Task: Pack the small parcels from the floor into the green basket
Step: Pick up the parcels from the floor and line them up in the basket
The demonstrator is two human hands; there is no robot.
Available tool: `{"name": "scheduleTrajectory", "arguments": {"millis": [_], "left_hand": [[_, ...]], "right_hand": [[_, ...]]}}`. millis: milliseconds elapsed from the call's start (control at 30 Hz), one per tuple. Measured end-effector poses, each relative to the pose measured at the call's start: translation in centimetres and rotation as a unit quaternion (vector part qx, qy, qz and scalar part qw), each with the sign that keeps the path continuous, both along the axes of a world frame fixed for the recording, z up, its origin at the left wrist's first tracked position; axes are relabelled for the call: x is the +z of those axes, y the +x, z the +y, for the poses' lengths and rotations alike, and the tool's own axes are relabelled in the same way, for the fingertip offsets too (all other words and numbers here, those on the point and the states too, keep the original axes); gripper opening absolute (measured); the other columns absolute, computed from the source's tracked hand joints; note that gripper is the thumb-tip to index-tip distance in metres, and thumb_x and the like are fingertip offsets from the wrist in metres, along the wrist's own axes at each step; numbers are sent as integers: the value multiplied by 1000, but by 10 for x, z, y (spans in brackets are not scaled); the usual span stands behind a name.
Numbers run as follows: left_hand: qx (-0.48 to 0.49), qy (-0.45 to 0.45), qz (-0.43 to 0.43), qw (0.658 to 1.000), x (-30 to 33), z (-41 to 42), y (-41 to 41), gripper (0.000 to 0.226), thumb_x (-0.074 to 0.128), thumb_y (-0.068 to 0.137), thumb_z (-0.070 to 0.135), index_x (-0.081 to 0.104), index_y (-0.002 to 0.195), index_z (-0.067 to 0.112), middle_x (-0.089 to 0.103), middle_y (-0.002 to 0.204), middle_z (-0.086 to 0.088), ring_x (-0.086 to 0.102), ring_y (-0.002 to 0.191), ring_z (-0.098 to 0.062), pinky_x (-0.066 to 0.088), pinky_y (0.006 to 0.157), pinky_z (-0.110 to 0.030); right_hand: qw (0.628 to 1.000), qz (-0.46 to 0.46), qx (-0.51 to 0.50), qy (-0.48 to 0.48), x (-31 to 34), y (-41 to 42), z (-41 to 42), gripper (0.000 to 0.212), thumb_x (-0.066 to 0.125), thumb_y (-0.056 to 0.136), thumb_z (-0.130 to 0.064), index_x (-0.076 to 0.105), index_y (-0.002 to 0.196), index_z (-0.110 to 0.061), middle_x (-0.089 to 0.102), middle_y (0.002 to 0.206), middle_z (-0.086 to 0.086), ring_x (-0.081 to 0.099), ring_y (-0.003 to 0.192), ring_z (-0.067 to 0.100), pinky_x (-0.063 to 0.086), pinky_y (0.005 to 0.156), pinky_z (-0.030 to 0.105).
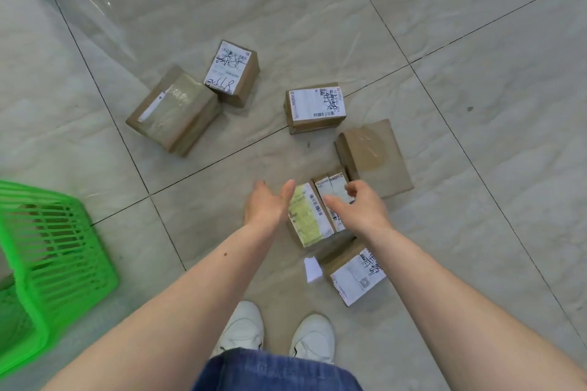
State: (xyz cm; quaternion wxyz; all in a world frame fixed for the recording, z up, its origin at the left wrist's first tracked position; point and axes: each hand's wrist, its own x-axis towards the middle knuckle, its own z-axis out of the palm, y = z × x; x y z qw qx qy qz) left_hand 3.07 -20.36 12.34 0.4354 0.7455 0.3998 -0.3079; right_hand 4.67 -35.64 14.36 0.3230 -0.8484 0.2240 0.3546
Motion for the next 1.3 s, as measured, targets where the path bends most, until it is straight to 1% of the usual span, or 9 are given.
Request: {"name": "scheduleTrajectory", "arguments": {"millis": [133, 233, 433, 533, 633, 833, 967, 1167, 1300], "left_hand": [[-60, -13, 52, 997, -73, -2, 7, 76, 70, 82, 41, 33, 136, 4, 54, 132, -13, 54, 120, -33, 48, 94, -37], [-99, -48, 99, 989, -110, -5, 4, 66, 76, 76, 42, 49, 124, 6, 63, 118, -6, 63, 108, -27, 49, 78, -33], [-86, -132, 123, 980, -133, -10, -2, 43, 77, 79, 34, 61, 116, 18, 61, 104, -5, 57, 89, -26, 56, 84, -43], [-80, -130, 119, 981, -133, -12, -2, 43, 77, 79, 32, 62, 115, 15, 68, 110, -10, 65, 90, -29, 57, 82, -43], [-73, -121, 103, 985, -124, -9, -3, 32, 76, 80, 32, 63, 106, 17, 69, 107, -6, 66, 94, -28, 56, 85, -42], [-26, -114, 73, 990, -52, 6, -8, 21, 74, 82, 29, 62, 98, 23, 70, 113, -5, 65, 103, -27, 54, 90, -43], [4, -100, 51, 994, 25, 24, -11, 28, 73, 84, 29, 65, 109, 18, 70, 115, -7, 66, 104, -28, 54, 93, -45], [80, -104, 17, 991, 158, 60, -9, 28, 72, 84, 28, 66, 108, 14, 70, 111, -9, 66, 102, -29, 53, 85, -41], [129, -94, -5, 987, 240, 87, -12, 32, 75, 81, 32, 68, 107, 14, 72, 106, -7, 68, 100, -31, 54, 86, -44]], "right_hand": [[1000, 17, 25, -1, -81, 14, 6, 63, 67, 85, -45, 48, 137, -14, 56, 138, 3, 52, 127, 24, 43, 104, 38], [999, 24, 33, -7, -121, 15, 9, 63, 70, 83, -43, 50, 135, -13, 59, 133, 5, 55, 122, 24, 44, 96, 34], [996, -8, 71, -53, -143, 15, 8, 45, 74, 77, -43, 67, 107, -11, 71, 102, 3, 65, 100, 23, 53, 87, 39], [994, -17, 84, -72, -144, 14, 11, 40, 73, 75, -43, 72, 86, -5, 74, 80, 7, 69, 80, 23, 55, 77, 40], [995, -24, 70, -62, -134, 13, 14, 41, 73, 76, -41, 72, 83, -1, 71, 73, 9, 65, 70, 23, 56, 76, 42], [999, -34, 27, 1, -67, 11, 23, 30, 76, 76, -34, 75, 99, -14, 75, 95, -2, 69, 90, 16, 56, 85, 36], [997, -40, 35, 53, 5, 10, 35, 36, 80, 72, -29, 74, 106, -18, 74, 98, -5, 69, 94, 13, 57, 90, 37], [988, -48, 80, 123, 134, 14, 69, 42, 76, 80, -27, 58, 118, -32, 63, 124, -1, 61, 110, 17, 55, 91, 41], [980, -55, 116, 154, 216, 15, 96, 46, 72, 80, -35, 50, 121, -39, 67, 123, -3, 63, 111, 14, 53, 96, 44]]}}
